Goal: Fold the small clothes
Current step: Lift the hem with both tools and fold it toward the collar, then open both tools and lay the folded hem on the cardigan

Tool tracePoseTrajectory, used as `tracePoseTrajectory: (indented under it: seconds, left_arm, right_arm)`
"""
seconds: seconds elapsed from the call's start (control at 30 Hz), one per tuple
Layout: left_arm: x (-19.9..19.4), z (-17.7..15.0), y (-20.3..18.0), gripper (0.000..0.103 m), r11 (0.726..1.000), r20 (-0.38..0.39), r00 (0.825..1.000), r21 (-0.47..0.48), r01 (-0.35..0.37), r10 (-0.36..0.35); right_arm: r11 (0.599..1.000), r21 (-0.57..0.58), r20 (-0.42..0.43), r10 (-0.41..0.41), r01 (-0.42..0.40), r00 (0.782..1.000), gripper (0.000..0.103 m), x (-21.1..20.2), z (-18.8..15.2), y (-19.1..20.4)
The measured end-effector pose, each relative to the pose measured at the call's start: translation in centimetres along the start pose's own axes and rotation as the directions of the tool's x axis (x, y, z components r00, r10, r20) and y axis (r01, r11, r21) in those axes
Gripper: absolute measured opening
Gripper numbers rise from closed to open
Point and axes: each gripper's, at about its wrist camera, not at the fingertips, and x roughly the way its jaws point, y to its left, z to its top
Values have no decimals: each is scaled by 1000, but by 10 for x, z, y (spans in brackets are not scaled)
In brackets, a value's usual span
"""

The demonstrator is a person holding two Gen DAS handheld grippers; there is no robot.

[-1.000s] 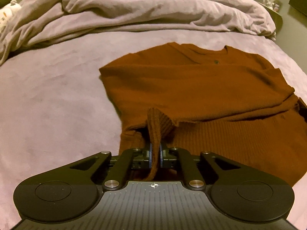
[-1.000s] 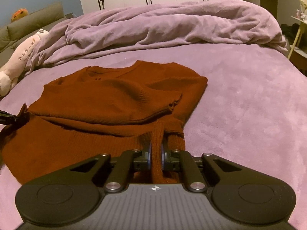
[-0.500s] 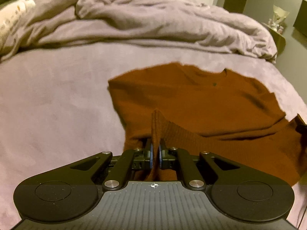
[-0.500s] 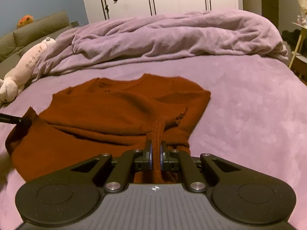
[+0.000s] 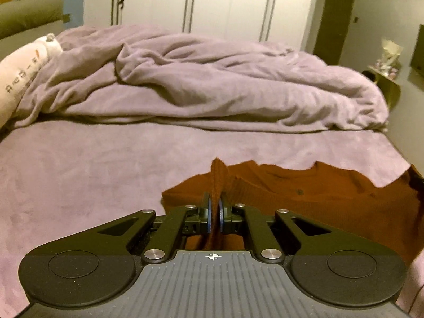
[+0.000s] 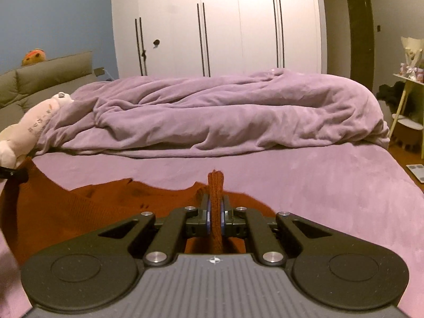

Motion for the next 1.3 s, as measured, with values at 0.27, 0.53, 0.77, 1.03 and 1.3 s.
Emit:
tracePoseTrajectory:
  seconds: [0.27,0.53,0.77,1.03,1.3]
  left_arm:
    - [59,-13,-1,7,997,-77,994,43,-71,74]
    - [70,18,2,7,992,-8,993,50,-116,117]
    - [109,53,-10,7,973,77,973,57,-224,219]
    - [176,19,-9,9,926,-42,927,72,-370,373]
    - [91,-11,27,15,954,-75,952,28,-297,298]
  right_arm:
    - [999,-21,-108,-42,40,993,6,63,-11,-4]
    - [995,-48,-80,-90,86,993,5,94,13,-5]
    - [978,-68,-15,-199,197,980,5,148,45,1]
    - [964,2,-114,-263,265,958,6,196,7,-15]
    - [990,96,-88,-97,106,991,20,99,-16,-25]
